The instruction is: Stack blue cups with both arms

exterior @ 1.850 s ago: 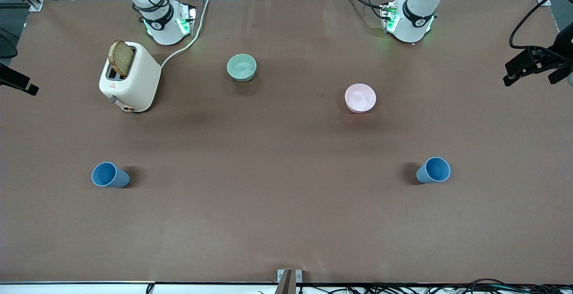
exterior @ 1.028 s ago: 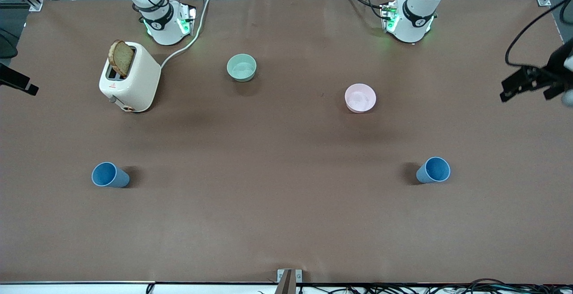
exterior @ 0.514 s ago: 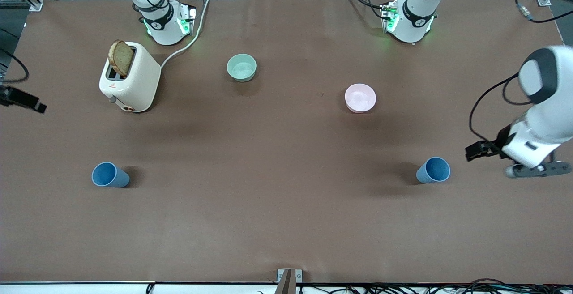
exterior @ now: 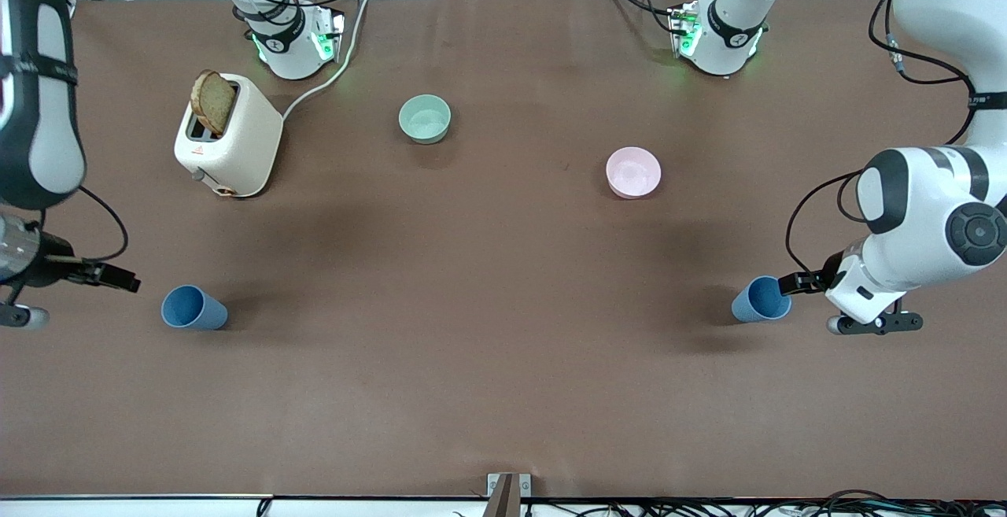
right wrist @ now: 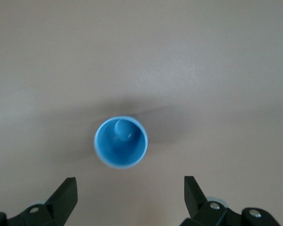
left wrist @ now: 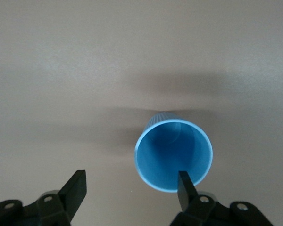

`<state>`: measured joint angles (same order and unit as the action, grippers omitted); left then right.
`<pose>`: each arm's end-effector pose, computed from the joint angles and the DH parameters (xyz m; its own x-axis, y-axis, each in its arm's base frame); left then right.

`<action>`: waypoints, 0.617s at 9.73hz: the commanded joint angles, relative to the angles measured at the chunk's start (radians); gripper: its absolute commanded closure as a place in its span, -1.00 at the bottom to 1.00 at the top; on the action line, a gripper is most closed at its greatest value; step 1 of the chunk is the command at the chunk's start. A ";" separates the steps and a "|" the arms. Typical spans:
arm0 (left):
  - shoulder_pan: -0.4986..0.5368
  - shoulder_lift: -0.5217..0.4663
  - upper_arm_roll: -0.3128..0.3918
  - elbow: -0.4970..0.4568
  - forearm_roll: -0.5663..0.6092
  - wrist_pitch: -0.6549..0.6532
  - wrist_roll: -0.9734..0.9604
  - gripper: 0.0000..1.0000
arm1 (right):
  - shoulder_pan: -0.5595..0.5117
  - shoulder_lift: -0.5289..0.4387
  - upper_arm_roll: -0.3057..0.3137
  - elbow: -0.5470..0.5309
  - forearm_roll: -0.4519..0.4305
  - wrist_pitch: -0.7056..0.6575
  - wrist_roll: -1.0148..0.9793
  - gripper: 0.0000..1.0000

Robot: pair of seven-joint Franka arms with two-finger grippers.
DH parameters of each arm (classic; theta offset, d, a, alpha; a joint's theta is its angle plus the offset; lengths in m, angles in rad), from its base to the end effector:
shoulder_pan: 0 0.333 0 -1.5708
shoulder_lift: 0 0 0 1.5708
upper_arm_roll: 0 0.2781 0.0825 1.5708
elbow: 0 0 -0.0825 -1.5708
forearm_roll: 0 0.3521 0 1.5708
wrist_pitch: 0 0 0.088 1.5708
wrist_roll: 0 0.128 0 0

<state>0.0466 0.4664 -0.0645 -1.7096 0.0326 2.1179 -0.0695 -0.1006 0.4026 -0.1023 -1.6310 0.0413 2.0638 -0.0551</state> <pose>0.6157 -0.0063 0.2794 0.9976 0.0399 -0.0570 0.0398 -0.9992 -0.0018 0.6174 -0.1181 0.3490 0.9870 -0.1572 0.0323 -0.1574 -0.9875 0.0048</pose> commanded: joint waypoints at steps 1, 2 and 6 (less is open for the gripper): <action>-0.002 0.084 0.002 0.034 0.021 0.007 -0.001 -0.56 | -0.013 0.048 0.009 -0.044 0.012 0.128 -0.032 -1.00; 0.001 0.099 0.002 0.041 0.020 0.007 0.000 -0.53 | -0.010 0.073 0.009 -0.046 0.012 0.153 -0.034 -1.00; -0.007 0.115 -0.001 0.024 0.020 0.028 0.002 0.29 | -0.025 0.151 0.009 -0.130 0.018 0.317 -0.085 -1.00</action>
<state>0.0462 0.5525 -0.0646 -1.6795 0.0336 2.1365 -0.0672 -0.1081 0.5387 -0.1016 -1.7400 0.0414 2.3510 -0.1076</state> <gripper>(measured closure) 0.449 0.000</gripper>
